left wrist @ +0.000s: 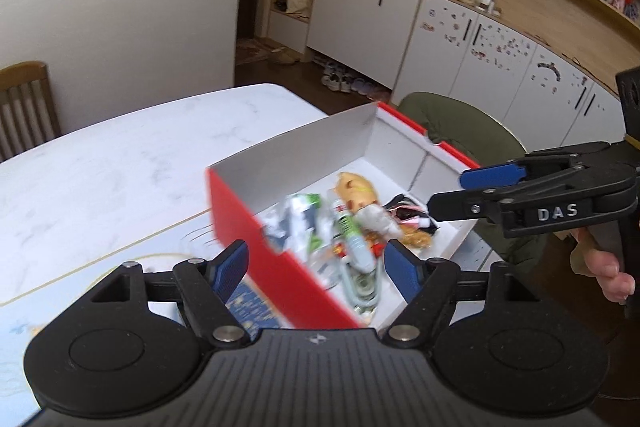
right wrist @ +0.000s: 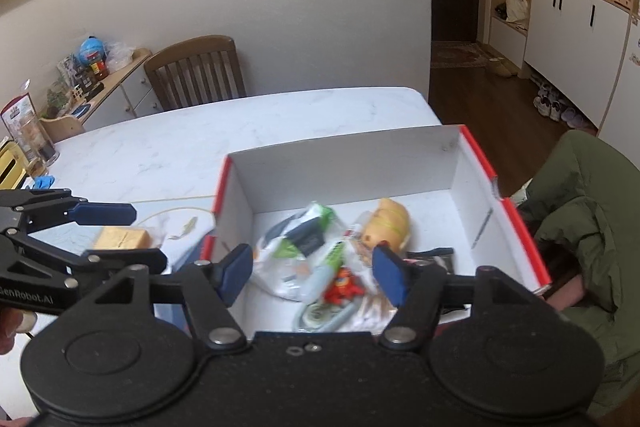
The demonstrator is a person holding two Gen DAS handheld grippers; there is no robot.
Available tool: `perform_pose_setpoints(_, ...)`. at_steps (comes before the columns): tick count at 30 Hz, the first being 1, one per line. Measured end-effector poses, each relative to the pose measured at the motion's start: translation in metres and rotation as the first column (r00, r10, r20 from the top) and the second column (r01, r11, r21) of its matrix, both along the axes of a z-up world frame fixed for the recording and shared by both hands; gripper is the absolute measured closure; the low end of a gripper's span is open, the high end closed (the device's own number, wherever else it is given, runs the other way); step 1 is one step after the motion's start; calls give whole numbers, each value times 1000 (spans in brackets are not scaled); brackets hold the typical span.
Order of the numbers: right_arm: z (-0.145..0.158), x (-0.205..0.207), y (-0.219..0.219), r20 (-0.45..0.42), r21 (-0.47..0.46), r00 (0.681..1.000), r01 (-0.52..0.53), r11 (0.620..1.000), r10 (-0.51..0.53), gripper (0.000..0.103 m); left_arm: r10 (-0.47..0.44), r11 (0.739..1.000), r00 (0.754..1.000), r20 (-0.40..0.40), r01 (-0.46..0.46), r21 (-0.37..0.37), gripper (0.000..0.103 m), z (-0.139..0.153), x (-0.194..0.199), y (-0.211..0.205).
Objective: Organize objects
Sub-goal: 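Withdraw both tools from the box toward the bread bag and white lid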
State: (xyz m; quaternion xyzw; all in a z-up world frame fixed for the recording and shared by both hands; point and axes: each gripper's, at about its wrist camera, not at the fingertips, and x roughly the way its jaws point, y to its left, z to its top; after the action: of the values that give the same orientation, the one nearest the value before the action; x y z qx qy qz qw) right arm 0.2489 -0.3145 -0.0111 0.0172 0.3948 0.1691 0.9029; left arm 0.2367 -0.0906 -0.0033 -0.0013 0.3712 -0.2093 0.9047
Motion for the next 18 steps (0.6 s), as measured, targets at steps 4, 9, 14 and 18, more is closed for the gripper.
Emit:
perform_pose_setpoints(4, 0, -5, 22, -4, -2, 1000, -5, 1000, 5, 32, 42, 999, 999, -12, -42, -17, 26, -1, -10, 34)
perform_pose_setpoints(9, -1, -15, 52, -14, 4, 1000, -24, 1000, 24, 24, 86, 996, 996, -2, -86, -12, 21, -3, -22, 79)
perform_pose_setpoints(14, -3, -23, 86, -27, -1, 998, -58, 998, 58, 18, 92, 996, 996, -13, -92, 1, 17, -11, -31, 116)
perform_pose_setpoints(18, -7, -31, 112, -38, -11, 995, -90, 996, 89, 12, 82, 997, 996, -38, -82, -5, 11, -22, -38, 142)
